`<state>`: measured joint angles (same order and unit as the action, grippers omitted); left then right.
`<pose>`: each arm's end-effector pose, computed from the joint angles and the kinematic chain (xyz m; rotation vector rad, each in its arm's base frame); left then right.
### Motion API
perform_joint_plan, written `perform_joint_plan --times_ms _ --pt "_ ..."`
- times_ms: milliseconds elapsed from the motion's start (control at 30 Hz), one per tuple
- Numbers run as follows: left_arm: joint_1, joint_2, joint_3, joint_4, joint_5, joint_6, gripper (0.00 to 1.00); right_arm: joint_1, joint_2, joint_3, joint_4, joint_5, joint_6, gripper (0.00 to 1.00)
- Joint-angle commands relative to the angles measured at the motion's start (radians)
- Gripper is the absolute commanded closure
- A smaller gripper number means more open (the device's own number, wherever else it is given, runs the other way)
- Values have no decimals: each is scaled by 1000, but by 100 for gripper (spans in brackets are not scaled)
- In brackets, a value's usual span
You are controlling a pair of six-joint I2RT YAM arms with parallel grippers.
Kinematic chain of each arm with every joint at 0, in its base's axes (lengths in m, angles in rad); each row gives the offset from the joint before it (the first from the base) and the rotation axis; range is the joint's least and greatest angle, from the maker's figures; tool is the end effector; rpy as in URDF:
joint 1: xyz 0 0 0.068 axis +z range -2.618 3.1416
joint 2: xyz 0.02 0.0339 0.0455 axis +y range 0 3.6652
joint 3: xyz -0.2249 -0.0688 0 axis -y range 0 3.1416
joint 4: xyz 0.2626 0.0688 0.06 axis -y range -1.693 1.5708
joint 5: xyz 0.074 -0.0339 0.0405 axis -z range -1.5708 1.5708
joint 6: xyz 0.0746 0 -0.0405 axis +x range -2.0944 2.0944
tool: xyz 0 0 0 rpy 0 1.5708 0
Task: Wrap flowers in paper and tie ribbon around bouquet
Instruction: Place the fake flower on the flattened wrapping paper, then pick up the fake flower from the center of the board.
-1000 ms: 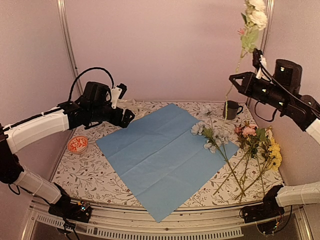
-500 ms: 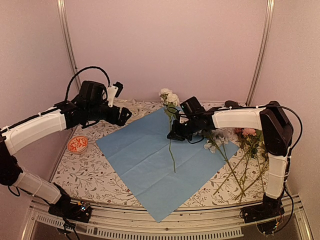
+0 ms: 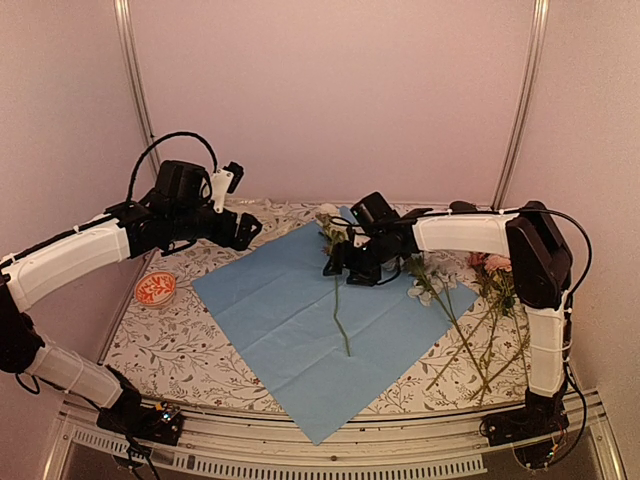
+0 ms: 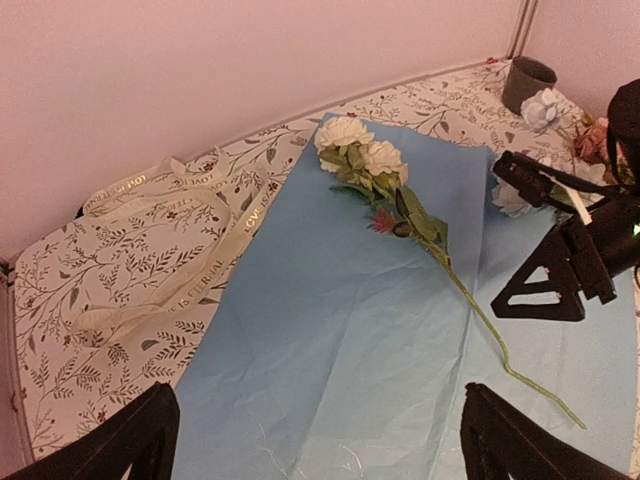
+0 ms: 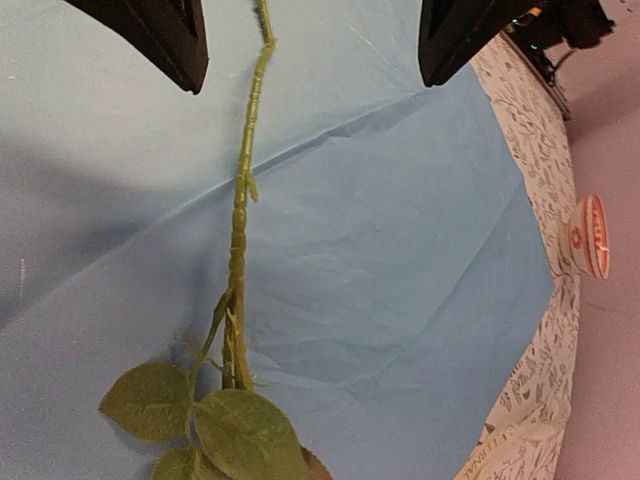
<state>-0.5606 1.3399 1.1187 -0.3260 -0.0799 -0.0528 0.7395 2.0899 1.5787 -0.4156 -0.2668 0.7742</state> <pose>0.3120 -0.1888 0.2562 0.4883 2.0720 -0.2798 0.3396 0.3364 0.1159 -0.0744 2.7159 0.8865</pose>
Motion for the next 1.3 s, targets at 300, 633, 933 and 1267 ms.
perform_joint_plan --times_ms 300,633,933,1267 --pt "12 -2 -15 24 12 1 1 -147 -338 -144 -647 415 -337 38" --pt "-6 6 -28 27 -8 16 1 -320 -361 -431 -614 268 -449 37" --pt "-27 24 -31 26 -13 25 1 -349 -307 -479 -529 202 -502 54" --pt "-42 45 -34 26 -31 40 1 -350 -297 -493 -510 242 -557 93"
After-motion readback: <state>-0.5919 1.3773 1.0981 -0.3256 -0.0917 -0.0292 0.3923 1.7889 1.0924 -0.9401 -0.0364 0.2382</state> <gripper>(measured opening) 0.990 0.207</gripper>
